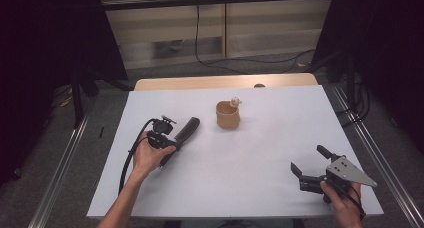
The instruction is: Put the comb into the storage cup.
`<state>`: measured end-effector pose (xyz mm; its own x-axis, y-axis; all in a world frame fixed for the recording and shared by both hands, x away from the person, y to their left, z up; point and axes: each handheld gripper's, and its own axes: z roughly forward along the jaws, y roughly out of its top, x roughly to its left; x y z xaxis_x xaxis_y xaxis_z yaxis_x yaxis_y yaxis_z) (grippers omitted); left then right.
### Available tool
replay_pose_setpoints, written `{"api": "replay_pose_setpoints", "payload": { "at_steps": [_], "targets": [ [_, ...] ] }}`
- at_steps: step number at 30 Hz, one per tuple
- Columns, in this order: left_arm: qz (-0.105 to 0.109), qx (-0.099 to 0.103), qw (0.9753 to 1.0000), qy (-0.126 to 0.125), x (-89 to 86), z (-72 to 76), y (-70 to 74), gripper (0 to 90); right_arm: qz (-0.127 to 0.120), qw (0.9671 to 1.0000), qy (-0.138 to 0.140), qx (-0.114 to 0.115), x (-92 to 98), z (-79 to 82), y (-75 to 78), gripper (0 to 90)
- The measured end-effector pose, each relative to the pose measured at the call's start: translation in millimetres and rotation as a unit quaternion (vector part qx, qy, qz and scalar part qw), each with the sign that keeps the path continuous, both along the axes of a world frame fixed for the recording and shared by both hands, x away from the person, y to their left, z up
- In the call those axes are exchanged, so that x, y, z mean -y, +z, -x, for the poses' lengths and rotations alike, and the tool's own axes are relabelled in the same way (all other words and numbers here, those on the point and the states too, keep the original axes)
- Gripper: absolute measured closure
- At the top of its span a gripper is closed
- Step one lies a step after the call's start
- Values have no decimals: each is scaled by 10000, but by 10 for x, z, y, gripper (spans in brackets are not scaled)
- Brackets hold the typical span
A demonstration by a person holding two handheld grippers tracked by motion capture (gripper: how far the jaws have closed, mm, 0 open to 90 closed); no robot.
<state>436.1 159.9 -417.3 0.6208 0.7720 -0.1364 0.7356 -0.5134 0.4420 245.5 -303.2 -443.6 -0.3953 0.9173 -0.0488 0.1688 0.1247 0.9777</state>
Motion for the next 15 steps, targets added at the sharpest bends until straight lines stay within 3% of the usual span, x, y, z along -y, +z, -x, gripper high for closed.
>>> {"api": "replay_pose_setpoints", "payload": {
  "at_steps": [7, 15],
  "targets": [
    [302, 276, 9991, 67, -81, 25, 108, 726, 3, 10000, -8, -2, 2, 1, 1, 0],
    [664, 633, 9954, 275, -162, 64, 157, 726, -13, 10000, -15, 7, 3, 6, 5, 0]
  ]
}}
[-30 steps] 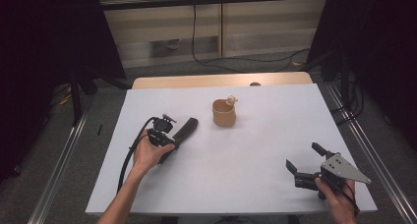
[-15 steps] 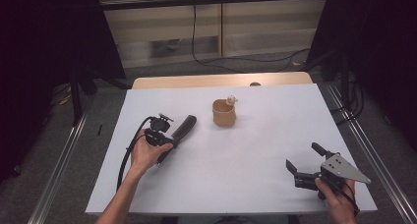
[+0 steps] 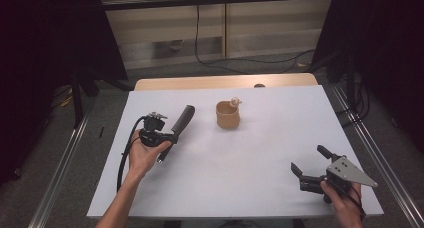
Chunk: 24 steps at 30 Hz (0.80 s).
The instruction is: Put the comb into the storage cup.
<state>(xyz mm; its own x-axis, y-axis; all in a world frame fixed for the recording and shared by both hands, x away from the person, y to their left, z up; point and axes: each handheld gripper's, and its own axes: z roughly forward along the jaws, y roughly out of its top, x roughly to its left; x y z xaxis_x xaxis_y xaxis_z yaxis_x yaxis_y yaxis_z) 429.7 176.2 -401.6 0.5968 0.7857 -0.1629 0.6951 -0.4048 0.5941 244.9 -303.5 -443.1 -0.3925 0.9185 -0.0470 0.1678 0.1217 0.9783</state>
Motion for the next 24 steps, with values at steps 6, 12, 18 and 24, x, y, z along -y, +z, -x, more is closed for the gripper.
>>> {"api": "replay_pose_setpoints", "payload": {
  "at_steps": [6, 12, 18, 24],
  "targets": [
    [200, 182, 9996, -75, -14, 31, 53, 727, -1, 10000, -4, 3, -1, 0, 1, 0],
    [400, 515, 9979, -25, -14, 69, 91, 727, 7, 10000, -3, 9, -1, 2, 1, 0],
    [515, 785, 9956, 16, -35, 93, 132, 727, 5, 10000, -5, 13, 1, 3, 2, 0],
    [462, 1100, 9927, 193, -71, 115, 167, 727, 0, 10000, 1, 5, 1, 5, 3, 0]
  ]
}}
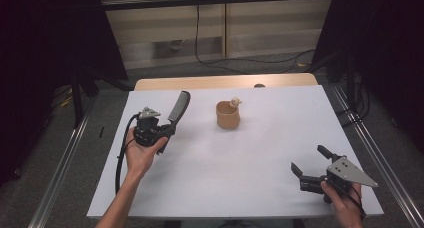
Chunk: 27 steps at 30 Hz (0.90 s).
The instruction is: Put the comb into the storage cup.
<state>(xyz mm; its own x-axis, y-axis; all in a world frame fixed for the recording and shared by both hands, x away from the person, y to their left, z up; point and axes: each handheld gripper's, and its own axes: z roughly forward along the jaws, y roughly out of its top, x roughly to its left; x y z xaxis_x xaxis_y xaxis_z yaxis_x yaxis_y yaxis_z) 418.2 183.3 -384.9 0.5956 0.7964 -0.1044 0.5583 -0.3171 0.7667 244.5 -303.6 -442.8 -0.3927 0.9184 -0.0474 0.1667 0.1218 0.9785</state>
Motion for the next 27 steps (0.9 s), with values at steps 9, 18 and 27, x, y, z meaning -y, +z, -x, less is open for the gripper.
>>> {"api": "replay_pose_setpoints", "payload": {
  "at_steps": [9, 18, 27],
  "targets": [
    [10, 388, 9991, -147, -34, 22, 48, 726, 6, 10000, -8, 2, -2, -1, -1, 0],
    [109, 807, 9964, -222, -33, 41, 79, 726, 13, 10000, -9, -6, -1, 0, -1, 0],
    [311, 1135, 9921, -431, -20, 90, 134, 726, 7, 10000, -7, 9, 0, 0, 1, 0]
  ]
}}
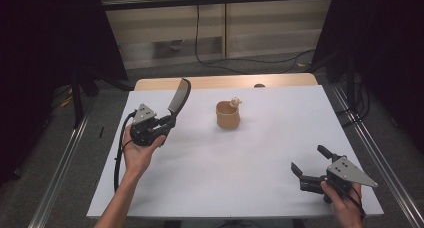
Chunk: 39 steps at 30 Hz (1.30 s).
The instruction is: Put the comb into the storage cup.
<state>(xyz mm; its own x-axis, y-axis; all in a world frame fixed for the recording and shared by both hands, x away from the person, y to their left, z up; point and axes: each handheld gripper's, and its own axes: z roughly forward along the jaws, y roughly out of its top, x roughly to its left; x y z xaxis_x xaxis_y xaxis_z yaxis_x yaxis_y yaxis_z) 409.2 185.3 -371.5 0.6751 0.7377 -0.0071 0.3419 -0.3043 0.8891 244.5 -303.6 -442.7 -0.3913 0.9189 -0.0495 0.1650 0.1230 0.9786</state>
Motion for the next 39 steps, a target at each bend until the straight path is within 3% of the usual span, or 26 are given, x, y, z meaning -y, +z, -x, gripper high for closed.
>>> {"api": "replay_pose_setpoints", "payload": {
  "at_steps": [8, 14, 24, 36, 39],
  "targets": [
    [186, 197, 9994, -218, 21, -6, -12, 726, -4, 10000, -6, -2, 2, -4, -1, 0],
    [551, 192, 9975, -388, 87, 5, 10, 726, -11, 10000, 2, 8, 4, -3, 1, 0],
    [854, 213, 9957, -278, 177, -45, 46, 726, -17, 10000, 11, 20, 2, -3, 2, 0],
    [1061, 313, 9924, -530, 424, -110, 100, 726, -27, 10000, 0, 5, 9, 4, 4, 0],
    [1030, 344, 9926, -552, 477, -130, 106, 726, -26, 10000, -2, 6, 10, 4, 5, 0]
  ]
}}
